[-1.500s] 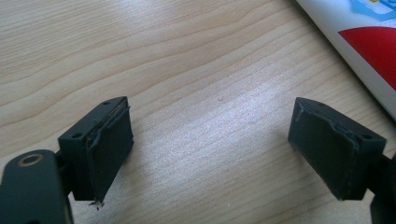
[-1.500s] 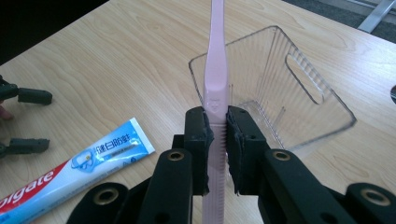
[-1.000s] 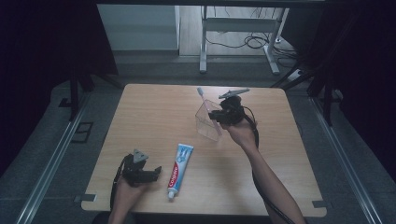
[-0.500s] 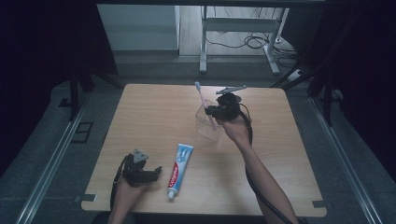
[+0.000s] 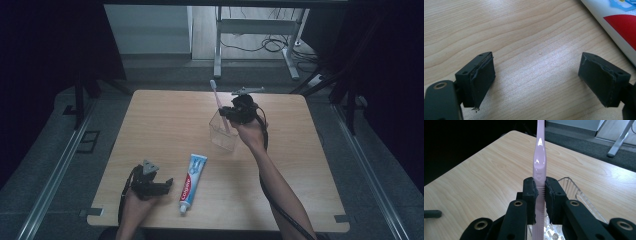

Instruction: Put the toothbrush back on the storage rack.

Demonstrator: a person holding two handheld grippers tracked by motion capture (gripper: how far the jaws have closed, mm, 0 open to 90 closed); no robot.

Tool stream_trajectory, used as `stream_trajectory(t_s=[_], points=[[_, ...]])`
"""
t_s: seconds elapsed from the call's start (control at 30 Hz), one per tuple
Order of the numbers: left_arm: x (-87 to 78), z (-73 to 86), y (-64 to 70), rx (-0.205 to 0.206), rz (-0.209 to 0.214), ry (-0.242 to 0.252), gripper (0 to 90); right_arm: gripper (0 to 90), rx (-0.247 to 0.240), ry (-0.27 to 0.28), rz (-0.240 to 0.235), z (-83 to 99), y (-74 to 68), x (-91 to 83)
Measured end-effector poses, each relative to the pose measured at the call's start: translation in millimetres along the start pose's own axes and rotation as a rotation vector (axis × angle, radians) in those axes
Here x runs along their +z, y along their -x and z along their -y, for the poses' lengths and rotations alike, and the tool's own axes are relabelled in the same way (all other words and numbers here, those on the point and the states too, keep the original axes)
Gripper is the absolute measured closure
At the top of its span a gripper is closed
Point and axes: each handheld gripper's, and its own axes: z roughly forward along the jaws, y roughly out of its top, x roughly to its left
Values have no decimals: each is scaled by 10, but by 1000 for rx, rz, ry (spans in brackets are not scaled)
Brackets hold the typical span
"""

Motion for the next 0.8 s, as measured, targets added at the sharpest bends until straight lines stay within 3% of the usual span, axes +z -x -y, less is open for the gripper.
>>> stream_trajectory(t_s=[0.37, 0.8], points=[[-1, 0, 0, 0, 1, -1, 137, 781, 3, -19, 39, 107, 137, 37], [0, 0, 0, -1, 1, 0, 137, 781, -6, -77, 45, 251, 176, 132]])
